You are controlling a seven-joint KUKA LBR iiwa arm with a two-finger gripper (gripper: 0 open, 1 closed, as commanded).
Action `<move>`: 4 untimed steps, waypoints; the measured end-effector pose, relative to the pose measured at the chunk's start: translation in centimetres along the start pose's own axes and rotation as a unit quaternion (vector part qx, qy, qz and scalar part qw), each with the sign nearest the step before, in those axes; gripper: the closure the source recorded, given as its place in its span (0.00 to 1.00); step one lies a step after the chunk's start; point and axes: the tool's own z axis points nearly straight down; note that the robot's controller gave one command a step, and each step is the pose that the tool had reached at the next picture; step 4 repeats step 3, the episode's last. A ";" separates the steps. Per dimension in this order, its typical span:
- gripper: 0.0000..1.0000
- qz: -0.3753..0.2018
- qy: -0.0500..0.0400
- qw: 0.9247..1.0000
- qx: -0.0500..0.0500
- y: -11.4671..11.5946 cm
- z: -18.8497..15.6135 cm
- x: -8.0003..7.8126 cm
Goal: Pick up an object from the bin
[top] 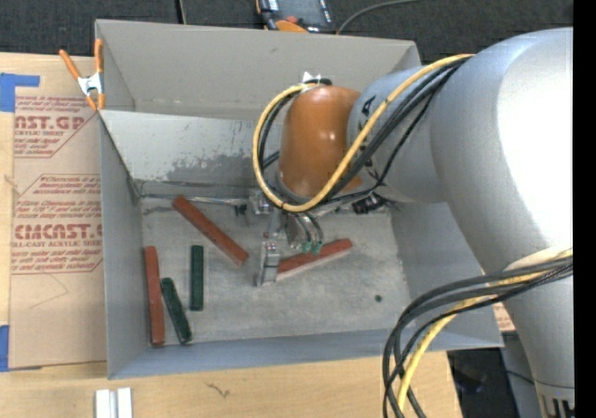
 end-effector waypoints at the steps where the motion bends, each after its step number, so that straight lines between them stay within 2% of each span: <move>1: 0.00 0.035 0.000 0.999 -0.001 5.9 -0.3 -1.3; 2: 1.00 0.037 0.000 0.999 0.000 5.6 -0.4 -1.4; 3: 1.00 0.069 -0.003 0.998 0.000 2.5 -14.7 -0.8; 4: 1.00 0.069 -0.003 0.998 0.000 2.5 -14.7 -0.8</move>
Offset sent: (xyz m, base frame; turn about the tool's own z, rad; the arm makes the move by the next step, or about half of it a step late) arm 0.0116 0.0547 0.0031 0.0747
